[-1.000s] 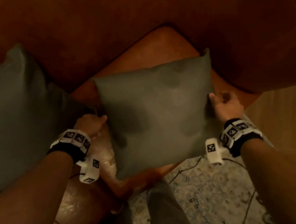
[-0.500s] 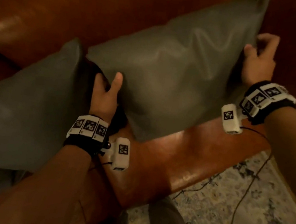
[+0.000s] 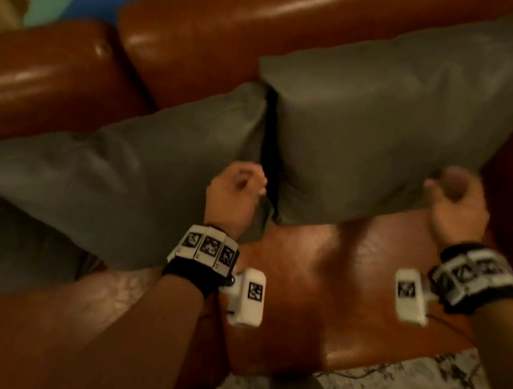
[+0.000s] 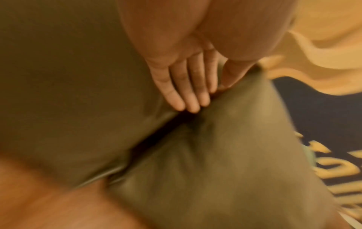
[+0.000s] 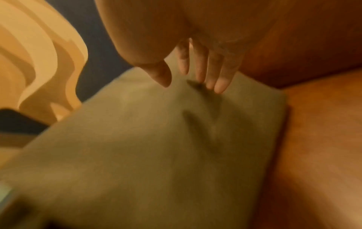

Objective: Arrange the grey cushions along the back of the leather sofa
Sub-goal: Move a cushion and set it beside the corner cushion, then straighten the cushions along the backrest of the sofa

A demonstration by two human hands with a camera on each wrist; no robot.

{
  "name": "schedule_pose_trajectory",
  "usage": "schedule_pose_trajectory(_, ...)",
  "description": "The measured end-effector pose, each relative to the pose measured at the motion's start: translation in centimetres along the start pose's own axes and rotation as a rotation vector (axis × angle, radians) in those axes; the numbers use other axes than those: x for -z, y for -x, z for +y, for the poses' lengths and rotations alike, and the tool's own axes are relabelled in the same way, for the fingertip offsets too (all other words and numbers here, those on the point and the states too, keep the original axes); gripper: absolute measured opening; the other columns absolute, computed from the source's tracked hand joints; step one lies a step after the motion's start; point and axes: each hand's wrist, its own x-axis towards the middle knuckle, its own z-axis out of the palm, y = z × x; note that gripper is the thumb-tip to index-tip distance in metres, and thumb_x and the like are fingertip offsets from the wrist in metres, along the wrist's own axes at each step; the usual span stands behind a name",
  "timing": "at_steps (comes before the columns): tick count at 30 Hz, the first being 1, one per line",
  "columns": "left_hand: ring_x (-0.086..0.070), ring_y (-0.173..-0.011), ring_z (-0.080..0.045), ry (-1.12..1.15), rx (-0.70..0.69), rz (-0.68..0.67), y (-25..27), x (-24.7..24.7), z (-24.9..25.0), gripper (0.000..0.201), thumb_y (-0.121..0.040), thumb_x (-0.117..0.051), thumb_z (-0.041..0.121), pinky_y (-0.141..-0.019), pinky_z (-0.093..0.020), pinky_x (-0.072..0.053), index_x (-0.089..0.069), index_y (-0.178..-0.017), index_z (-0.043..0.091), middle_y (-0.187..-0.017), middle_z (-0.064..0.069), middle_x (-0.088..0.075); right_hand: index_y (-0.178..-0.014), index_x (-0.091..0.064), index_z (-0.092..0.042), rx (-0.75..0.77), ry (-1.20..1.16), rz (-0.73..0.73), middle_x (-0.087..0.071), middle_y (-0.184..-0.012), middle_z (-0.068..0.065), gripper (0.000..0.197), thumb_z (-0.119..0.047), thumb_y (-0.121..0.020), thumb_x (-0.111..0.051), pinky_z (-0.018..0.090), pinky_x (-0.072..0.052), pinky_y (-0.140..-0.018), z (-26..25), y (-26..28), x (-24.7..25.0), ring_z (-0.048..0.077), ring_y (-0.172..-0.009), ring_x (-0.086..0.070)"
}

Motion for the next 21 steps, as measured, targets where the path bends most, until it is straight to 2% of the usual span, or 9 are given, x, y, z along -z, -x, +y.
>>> schedule_pose_trajectory(2, -0.062, -0.053, -0.004, 0.055, 0.087, -0.006, 1.7, 3.5, -2.8, 0.019, -0.091, -0.058, 0.009, -0.058, -0.023, -0.05, -0.064, -0.079, 0.022, -0.065, 0.002, -0.067, -0.102, -0.067, -0.006, -0.03, 0.081, -0.265, -0.066, -0.117, 0.027, 0.013, -0.009, -0.091, -0.061, 0.03, -0.041, -0.093, 1.5, 4.9, -3.9, 0.013, -0.097, -0.065)
schedule_pose_trajectory(3, -0.061, -0.05, -0.002, 0.052, 0.117, -0.003, 2.6, 5.5, -4.2, 0.021, -0.092, -0.056, 0.007, -0.056, -0.02, -0.05, -0.064, -0.079, 0.021, -0.063, 0.003, -0.067, -0.085, -0.067, -0.012, -0.062, 0.145, -0.398, -0.068, -0.108, 0.027, 0.011, -0.005, -0.091, -0.06, 0.037, -0.045, -0.092, 2.3, 7.3, -6.1, 0.011, -0.09, -0.067)
schedule_pose_trajectory(5, -0.06, -0.048, 0.0, 0.031, 0.165, 0.001, 4.1, 9.8, -7.1, 0.023, -0.092, -0.056, 0.007, -0.053, -0.016, -0.05, -0.065, -0.078, 0.022, -0.06, 0.004, -0.066, -0.072, -0.064, -0.024, -0.113, 0.229, -0.562, -0.07, -0.093, 0.015, 0.028, -0.001, -0.088, -0.06, 0.046, -0.052, -0.09, 2.8, 12.0, -10.6, 0.024, -0.093, -0.069)
schedule_pose_trajectory(9, -0.061, -0.046, 0.002, 0.079, 0.299, 0.123, 6.5, 20.7, -12.4, 0.016, -0.093, -0.055, 0.005, -0.05, -0.013, -0.05, -0.064, -0.083, 0.014, -0.066, -0.005, -0.065, -0.064, -0.067, -0.023, -0.096, 0.263, -0.852, -0.062, -0.074, 0.0, 0.038, 0.01, -0.083, -0.062, 0.021, -0.047, -0.074, -0.7, 22.7, -19.0, 0.004, -0.067, -0.064)
schedule_pose_trajectory(12, -0.061, -0.044, -0.005, 0.215, 0.406, 0.262, 7.8, 30.9, -15.8, 0.021, -0.095, -0.048, 0.0, -0.043, -0.014, -0.047, -0.059, -0.083, 0.012, -0.06, -0.003, -0.065, -0.079, -0.067, -0.019, 0.036, 0.329, -0.976, -0.068, -0.081, 0.003, 0.011, -0.01, -0.086, -0.069, 0.019, -0.045, -0.071, -4.8, 29.9, -24.8, 0.017, -0.081, -0.062)
schedule_pose_trajectory(14, -0.061, -0.051, -0.013, 0.25, 0.443, 0.453, 8.4, 37.7, -17.5, 0.017, -0.097, -0.048, 0.008, -0.044, -0.018, -0.049, -0.06, -0.085, 0.006, -0.061, -0.004, -0.068, -0.087, -0.066, -0.025, 0.129, 0.313, -1.008, -0.072, -0.093, 0.003, 0.006, -0.021, -0.086, -0.07, 0.025, -0.045, -0.08, -7.9, 33.7, -28.2, 0.019, -0.091, -0.065)
schedule_pose_trajectory(16, -0.062, -0.066, -0.015, 0.198, 0.438, 0.674, 8.7, 44.1, -18.6, 0.026, -0.096, -0.052, 0.032, -0.06, -0.03, -0.054, -0.059, -0.1, 0.008, -0.088, -0.012, -0.069, -0.096, -0.063, -0.031, 0.185, 0.248, -1.013, -0.073, -0.099, 0.002, 0.015, -0.031, -0.084, -0.072, 0.026, -0.046, -0.086, -10.8, 36.5, -31.5, 0.016, -0.093, -0.066)
schedule_pose_trajectory(18, -0.062, -0.08, -0.017, 0.258, 0.364, 0.872, 8.4, 50.0, -18.6, 0.036, -0.092, -0.053, 0.045, -0.07, -0.035, -0.05, -0.054, -0.113, 0.015, -0.108, -0.009, -0.063, -0.114, -0.058, -0.03, 0.217, 0.155, -0.972, -0.069, -0.107, 0.001, 0.038, -0.037, -0.081, -0.075, 0.029, -0.047, -0.093, -14.0, 38.9, -34.4, 0.014, -0.099, -0.066)
schedule_pose_trajectory(21, -0.057, -0.116, -0.024, 0.261, 0.245, 0.936, 6.3, 57.6, -17.4, 0.059, -0.091, -0.055, 0.046, -0.097, -0.042, -0.049, -0.04, -0.139, 0.016, -0.135, -0.012, -0.053, -0.134, -0.045, -0.026, 0.185, -0.02, -0.833, -0.063, -0.117, 0.001, 0.07, -0.041, -0.074, -0.079, 0.033, -0.048, -0.098, -18.3, 41.7, -37.9, 0.016, -0.107, -0.062)
